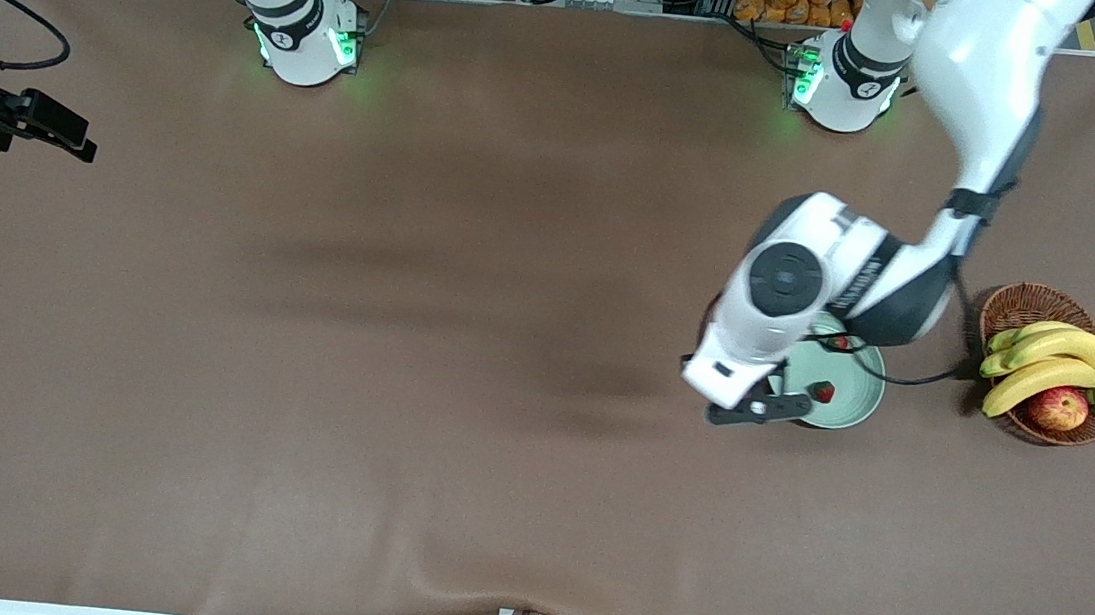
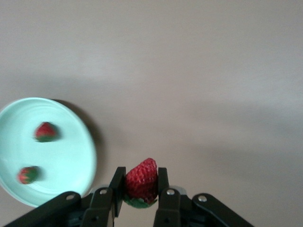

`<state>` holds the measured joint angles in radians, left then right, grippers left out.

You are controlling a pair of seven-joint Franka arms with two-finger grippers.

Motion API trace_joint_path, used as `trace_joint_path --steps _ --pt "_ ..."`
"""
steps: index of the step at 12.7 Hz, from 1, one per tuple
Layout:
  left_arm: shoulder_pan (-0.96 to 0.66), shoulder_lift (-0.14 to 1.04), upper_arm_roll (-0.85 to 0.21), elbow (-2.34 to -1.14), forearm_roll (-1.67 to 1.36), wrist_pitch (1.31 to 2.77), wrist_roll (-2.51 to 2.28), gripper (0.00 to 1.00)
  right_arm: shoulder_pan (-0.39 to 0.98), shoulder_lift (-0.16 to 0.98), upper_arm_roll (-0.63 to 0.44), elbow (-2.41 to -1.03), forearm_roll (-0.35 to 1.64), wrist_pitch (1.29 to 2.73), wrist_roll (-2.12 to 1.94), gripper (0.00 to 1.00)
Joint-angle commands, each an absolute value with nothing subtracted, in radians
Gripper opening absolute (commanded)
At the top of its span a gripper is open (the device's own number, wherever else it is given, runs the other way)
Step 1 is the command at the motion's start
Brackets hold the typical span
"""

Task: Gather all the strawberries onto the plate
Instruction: 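Carry the strawberry onto the plate and open the left gripper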

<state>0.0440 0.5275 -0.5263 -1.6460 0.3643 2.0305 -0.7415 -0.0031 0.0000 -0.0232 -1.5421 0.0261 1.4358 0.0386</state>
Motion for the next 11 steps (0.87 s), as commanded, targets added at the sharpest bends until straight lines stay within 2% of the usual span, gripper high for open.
trace_joint_path --steps 1,4,6,7,8,10,11 --pt "0.318 0.480 -0.684 -1.797 0.354 2.057 -0.579 0.00 -0.017 -0.003 -0.012 -1.532 0.017 1.433 0.055 1.00" --pt "0.416 0.480 -0.713 -1.893 0.365 2.121 -0.497 0.00 -0.017 -0.002 -0.012 -1.532 0.018 1.437 0.055 1.00" --pt "0.452 0.497 -0.712 -1.981 0.400 2.263 -0.488 0.00 -0.015 -0.002 -0.012 -1.532 0.018 1.437 0.055 1.00" --pt "0.474 0.518 -0.710 -2.012 0.434 2.325 -0.488 0.04 -0.015 -0.002 -0.011 -1.532 0.020 1.437 0.055 1.00" --pt "0.494 0.540 -0.710 -2.029 0.452 2.368 -0.488 0.13 -0.014 -0.002 -0.011 -1.534 0.020 1.437 0.055 1.00" --pt "0.497 0.545 -0.710 -2.036 0.466 2.376 -0.489 0.39 -0.012 0.002 -0.011 -1.534 0.020 1.437 0.055 1.00" --pt "0.497 0.540 -0.710 -2.036 0.465 2.373 -0.498 0.71 -0.009 0.002 -0.009 -1.534 0.020 1.437 0.055 1.00"
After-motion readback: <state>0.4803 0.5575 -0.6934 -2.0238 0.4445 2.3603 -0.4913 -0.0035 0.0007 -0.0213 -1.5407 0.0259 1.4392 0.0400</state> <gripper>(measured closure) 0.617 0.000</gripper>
